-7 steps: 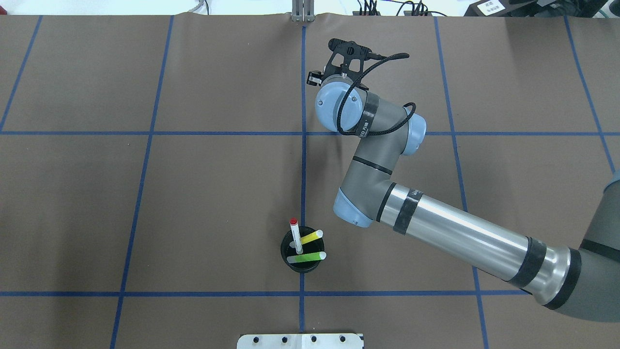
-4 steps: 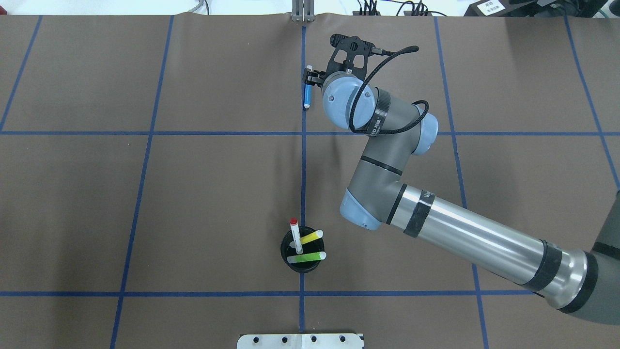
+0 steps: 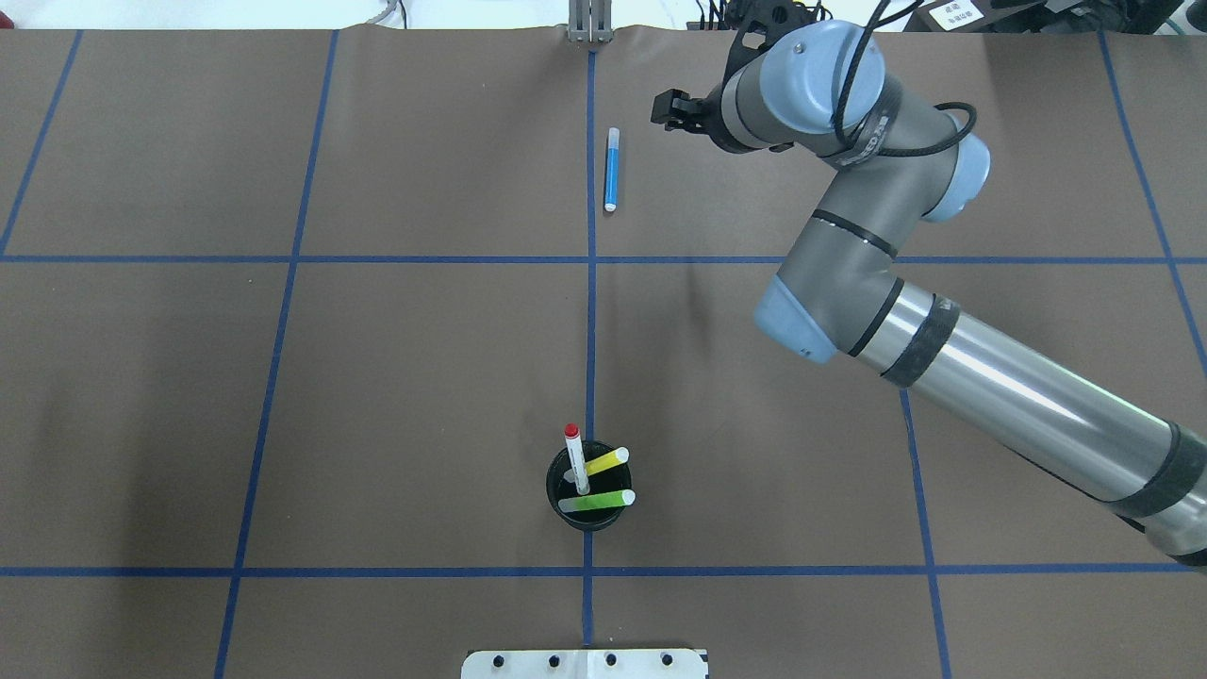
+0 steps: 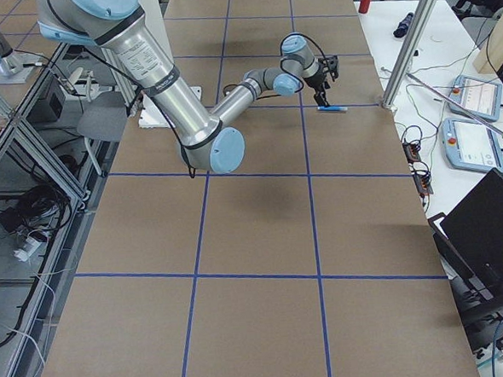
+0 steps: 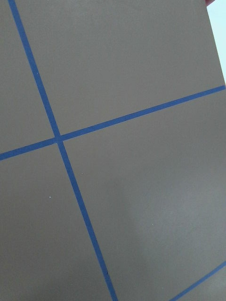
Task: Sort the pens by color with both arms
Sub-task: 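Raise the right gripper away while the left arm swings in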
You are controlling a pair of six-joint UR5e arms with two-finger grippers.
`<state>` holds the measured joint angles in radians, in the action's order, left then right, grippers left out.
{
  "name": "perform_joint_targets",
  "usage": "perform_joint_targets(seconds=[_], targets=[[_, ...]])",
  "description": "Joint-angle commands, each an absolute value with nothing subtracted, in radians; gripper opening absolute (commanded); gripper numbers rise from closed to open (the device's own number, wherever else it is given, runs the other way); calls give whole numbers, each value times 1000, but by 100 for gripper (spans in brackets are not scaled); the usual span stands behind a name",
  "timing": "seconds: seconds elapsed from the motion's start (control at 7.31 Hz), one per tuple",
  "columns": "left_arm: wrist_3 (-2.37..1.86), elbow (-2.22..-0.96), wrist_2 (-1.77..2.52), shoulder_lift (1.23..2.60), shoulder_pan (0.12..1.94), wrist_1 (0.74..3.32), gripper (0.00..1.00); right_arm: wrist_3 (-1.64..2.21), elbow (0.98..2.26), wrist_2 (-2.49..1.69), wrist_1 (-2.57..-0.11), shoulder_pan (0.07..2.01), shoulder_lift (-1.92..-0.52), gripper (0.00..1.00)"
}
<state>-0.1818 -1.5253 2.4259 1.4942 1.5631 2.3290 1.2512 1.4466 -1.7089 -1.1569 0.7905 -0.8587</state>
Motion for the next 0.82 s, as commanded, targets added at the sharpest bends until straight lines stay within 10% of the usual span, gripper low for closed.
perform_joint_targets(seconds=[0.0,0.68], targets=[[-320,-1528,2430,1555,1551,2329,100,1102,1463,-1834,-1257,879,-870,100],[-603,-1554,2419,1767,1407,2211,100,612,1468,-2158,-1331,1128,-1033,100]])
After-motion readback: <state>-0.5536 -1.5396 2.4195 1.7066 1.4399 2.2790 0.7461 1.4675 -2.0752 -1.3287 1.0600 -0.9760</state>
